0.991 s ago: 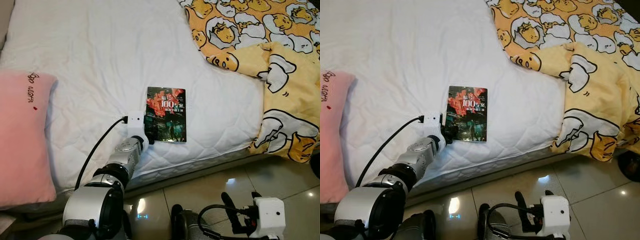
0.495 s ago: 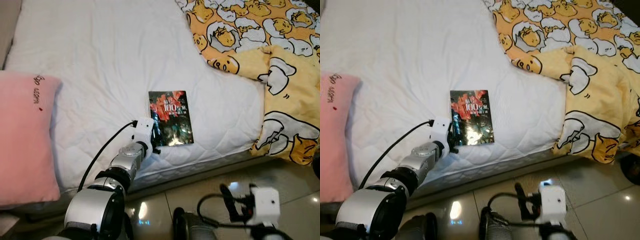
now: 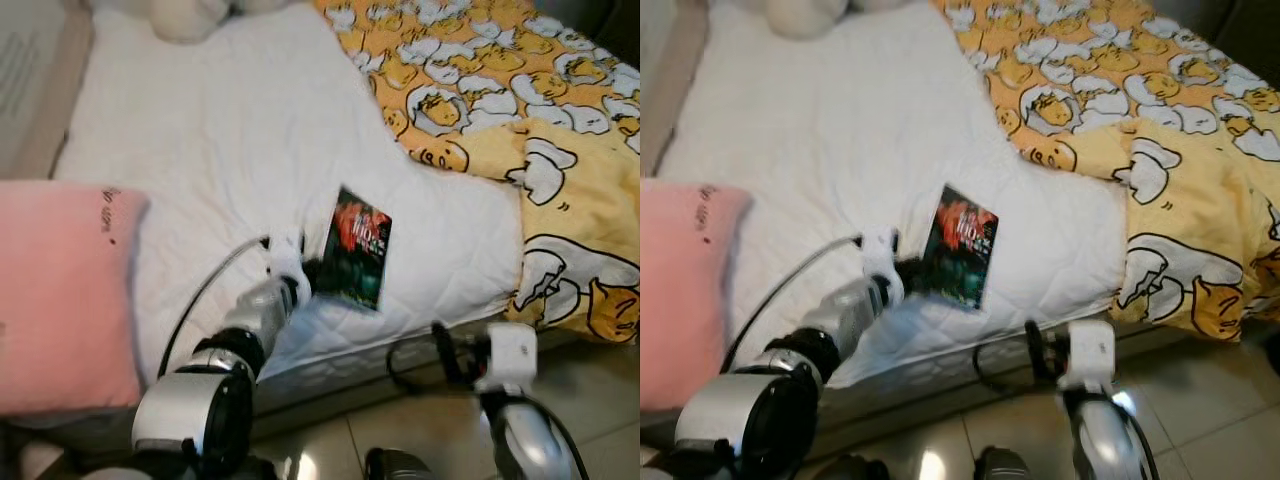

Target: Clean up the room

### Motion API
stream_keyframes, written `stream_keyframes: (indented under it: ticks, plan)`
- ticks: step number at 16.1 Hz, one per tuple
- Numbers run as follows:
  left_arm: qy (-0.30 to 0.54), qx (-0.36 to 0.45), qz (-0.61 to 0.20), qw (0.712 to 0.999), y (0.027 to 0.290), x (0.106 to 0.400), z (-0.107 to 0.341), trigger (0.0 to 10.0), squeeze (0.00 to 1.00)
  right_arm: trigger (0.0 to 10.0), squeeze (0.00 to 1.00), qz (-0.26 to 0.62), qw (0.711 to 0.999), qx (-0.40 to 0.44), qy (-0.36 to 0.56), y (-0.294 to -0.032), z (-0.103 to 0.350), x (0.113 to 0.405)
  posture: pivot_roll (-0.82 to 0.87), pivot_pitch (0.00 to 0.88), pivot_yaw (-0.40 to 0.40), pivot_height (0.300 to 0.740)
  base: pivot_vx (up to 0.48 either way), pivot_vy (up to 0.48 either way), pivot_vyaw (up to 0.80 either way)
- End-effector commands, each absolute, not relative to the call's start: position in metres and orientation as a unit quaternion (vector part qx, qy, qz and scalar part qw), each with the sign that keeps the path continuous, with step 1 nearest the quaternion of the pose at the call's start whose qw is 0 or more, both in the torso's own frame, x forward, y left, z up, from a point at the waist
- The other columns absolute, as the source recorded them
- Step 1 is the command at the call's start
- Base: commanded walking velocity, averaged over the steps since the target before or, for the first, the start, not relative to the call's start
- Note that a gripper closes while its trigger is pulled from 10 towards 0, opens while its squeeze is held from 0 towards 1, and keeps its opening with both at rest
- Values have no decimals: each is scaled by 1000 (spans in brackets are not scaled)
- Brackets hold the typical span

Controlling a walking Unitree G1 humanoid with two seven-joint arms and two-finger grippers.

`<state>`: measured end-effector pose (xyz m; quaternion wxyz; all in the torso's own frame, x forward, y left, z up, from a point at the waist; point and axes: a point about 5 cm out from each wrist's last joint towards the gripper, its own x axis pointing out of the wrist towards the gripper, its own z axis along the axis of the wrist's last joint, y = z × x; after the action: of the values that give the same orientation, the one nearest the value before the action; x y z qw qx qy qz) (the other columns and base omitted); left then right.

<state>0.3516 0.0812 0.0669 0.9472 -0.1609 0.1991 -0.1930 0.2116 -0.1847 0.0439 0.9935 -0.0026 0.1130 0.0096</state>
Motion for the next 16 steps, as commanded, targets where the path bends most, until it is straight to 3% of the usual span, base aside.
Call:
stream_keyframes:
  ticks: [1, 4, 7, 9, 10, 11, 14, 16]
  plan:
    - [134, -171, -191, 957, 89, 364, 90, 0, 0, 10000, 0, -2, 994, 3, 109, -189, 44, 216, -96, 0, 41, 740, 0, 0, 0]
    - [26, -119, -210, 970, 95, 364, 122, 0, 0, 10000, 0, 3, 998, 16, 61, -184, 62, 241, -28, 0, 49, 740, 0, 0, 0]
    - [-23, -73, -129, 989, 126, 345, 125, 0, 0, 10000, 0, -1, 999, 27, 30, -184, 76, 255, 2, 0, 41, 740, 0, 0, 0]
    - [-58, -19, -121, 991, 138, 328, 131, 0, 0, 10000, 0, -19, 999, 42, 15, -186, 83, 255, 25, 0, 28, 740, 0, 0, 0]
    - [-76, 20, -112, 991, 147, 314, 132, 3294, 0, 10000, 0, -33, 999, 39, 3, -190, 89, 249, 36, 0, 15, 740, 0, 0, 0]
    - [-75, 52, -97, 991, 155, 302, 127, 10000, 0, 10000, 0, -40, 999, 7, -14, -193, 94, 243, 41, 0, 7, 740, 0, 0, 0]
    - [-77, 55, -68, 993, 158, 299, 124, 10000, 0, 10000, 0, -41, 997, -41, -44, -197, 100, 243, 44, 0, -8, 740, 0, 0, 0]
    - [-87, 68, -40, 993, 155, 299, 136, 10000, 0, 10000, 0, -21, 998, -4, -56, -194, 100, 247, 64, 0, -28, 740, 0, 0, 0]
